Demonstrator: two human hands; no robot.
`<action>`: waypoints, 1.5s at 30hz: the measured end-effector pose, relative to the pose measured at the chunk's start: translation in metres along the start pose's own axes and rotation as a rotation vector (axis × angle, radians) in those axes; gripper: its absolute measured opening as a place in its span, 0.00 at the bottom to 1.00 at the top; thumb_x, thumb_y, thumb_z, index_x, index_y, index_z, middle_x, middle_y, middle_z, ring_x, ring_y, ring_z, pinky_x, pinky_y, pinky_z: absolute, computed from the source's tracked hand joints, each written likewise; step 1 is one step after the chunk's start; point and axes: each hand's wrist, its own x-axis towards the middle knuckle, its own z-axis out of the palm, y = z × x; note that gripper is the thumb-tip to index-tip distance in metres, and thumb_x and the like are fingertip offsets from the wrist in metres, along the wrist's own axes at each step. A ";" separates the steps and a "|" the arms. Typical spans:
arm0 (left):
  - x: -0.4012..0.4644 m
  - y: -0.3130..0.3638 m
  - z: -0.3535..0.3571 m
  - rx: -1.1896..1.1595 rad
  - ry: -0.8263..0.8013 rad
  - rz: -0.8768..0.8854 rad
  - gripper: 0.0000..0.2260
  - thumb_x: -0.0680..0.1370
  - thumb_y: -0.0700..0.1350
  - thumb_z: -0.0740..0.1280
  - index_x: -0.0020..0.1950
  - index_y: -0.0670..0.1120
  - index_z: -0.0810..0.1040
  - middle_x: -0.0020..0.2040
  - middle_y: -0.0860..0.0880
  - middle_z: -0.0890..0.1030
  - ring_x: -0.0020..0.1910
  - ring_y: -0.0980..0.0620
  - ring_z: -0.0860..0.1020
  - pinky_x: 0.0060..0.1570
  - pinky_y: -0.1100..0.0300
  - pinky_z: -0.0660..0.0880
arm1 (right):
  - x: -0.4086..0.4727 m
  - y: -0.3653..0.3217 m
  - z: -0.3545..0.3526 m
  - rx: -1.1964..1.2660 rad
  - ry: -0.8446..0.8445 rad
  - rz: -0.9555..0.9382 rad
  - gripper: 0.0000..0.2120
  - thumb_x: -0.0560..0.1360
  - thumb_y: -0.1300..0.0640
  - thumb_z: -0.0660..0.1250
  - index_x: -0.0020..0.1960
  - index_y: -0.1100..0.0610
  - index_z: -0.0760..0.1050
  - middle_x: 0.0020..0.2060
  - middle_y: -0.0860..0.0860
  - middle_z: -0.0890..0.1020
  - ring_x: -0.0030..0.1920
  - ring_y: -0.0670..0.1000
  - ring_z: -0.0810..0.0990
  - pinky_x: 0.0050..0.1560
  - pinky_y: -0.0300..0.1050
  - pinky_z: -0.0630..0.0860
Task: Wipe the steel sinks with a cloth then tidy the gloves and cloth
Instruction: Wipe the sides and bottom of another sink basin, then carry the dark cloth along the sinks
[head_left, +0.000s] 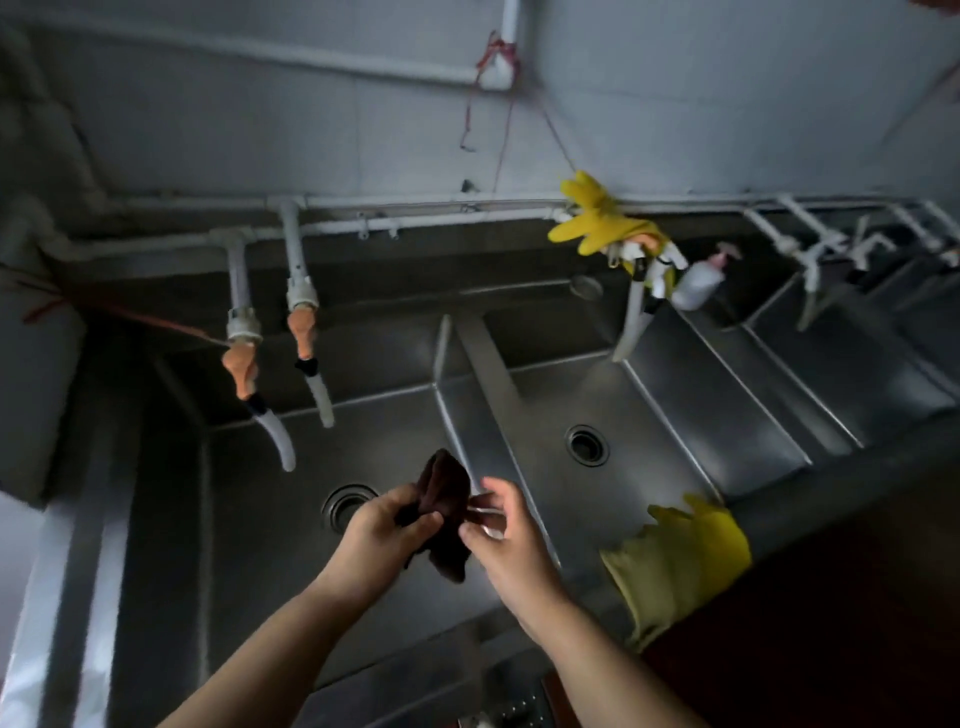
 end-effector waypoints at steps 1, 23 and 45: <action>0.002 0.006 0.010 0.009 -0.028 0.010 0.07 0.76 0.35 0.66 0.42 0.46 0.79 0.29 0.52 0.79 0.29 0.59 0.75 0.29 0.69 0.70 | 0.000 0.002 -0.013 0.004 0.041 0.005 0.22 0.73 0.65 0.67 0.60 0.48 0.66 0.57 0.49 0.74 0.60 0.48 0.74 0.52 0.30 0.72; 0.079 0.095 0.430 0.214 -0.409 0.069 0.07 0.77 0.40 0.67 0.46 0.35 0.77 0.35 0.35 0.80 0.31 0.43 0.78 0.34 0.53 0.73 | -0.032 0.067 -0.467 0.011 0.349 -0.145 0.02 0.78 0.57 0.64 0.49 0.52 0.75 0.41 0.43 0.78 0.43 0.41 0.76 0.47 0.38 0.73; 0.263 0.169 0.804 -0.139 -0.610 -0.064 0.07 0.74 0.35 0.69 0.50 0.36 0.80 0.43 0.42 0.85 0.41 0.47 0.83 0.37 0.63 0.79 | 0.026 0.128 -0.829 -0.016 0.864 0.033 0.09 0.80 0.55 0.59 0.43 0.53 0.74 0.37 0.52 0.77 0.37 0.44 0.75 0.39 0.43 0.72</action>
